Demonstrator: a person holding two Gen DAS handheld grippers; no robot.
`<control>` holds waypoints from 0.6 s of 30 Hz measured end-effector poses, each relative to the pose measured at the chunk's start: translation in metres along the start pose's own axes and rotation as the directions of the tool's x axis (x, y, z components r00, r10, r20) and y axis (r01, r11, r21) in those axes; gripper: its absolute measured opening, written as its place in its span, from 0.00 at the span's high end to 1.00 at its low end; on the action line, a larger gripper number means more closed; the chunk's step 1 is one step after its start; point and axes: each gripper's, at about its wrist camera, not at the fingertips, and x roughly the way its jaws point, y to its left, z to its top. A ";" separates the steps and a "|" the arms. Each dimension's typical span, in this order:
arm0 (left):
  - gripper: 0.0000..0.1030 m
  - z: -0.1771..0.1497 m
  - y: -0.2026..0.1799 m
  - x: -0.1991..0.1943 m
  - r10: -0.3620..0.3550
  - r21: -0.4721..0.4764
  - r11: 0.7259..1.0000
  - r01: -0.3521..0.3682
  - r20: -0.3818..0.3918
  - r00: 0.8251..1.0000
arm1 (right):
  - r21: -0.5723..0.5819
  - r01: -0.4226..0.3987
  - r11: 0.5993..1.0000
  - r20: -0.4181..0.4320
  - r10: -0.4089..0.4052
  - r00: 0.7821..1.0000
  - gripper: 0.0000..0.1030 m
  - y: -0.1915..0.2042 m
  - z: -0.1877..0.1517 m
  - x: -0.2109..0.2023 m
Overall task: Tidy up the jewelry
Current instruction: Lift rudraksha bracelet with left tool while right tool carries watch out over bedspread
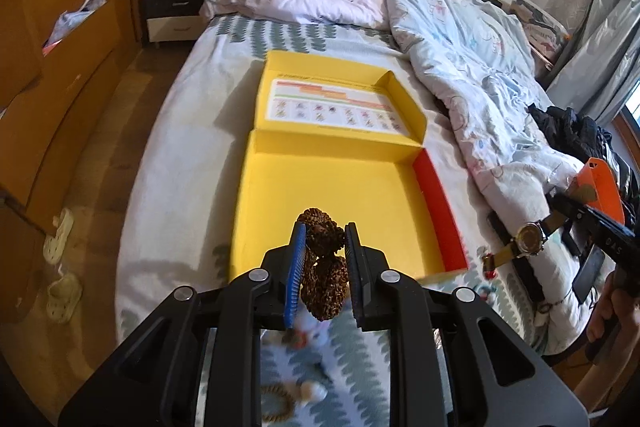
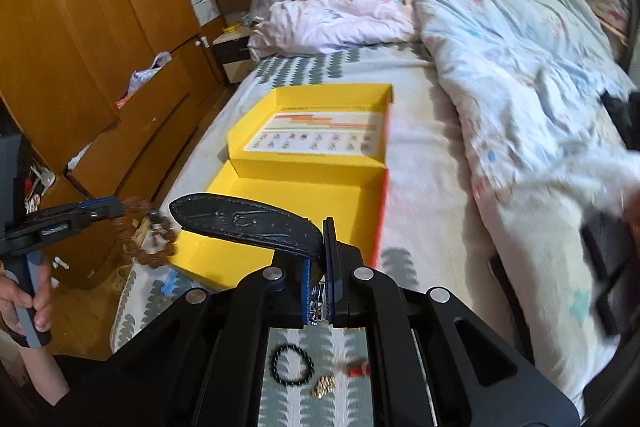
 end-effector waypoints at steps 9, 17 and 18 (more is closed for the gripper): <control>0.91 -0.034 0.038 -0.015 0.088 -0.058 0.994 -0.087 0.001 0.996 | 0.110 0.088 0.990 -0.016 -0.086 0.996 0.94 -0.051 -0.036 0.008; 0.91 -0.028 0.064 0.000 0.103 -0.071 0.992 -0.103 -0.005 0.995 | 0.131 0.139 0.982 -0.049 -0.133 0.990 0.94 -0.077 -0.027 0.038; 0.91 -0.028 0.071 0.006 0.113 -0.080 0.990 -0.114 -0.021 0.993 | 0.119 0.166 0.979 -0.065 -0.160 0.985 0.94 -0.079 -0.026 0.045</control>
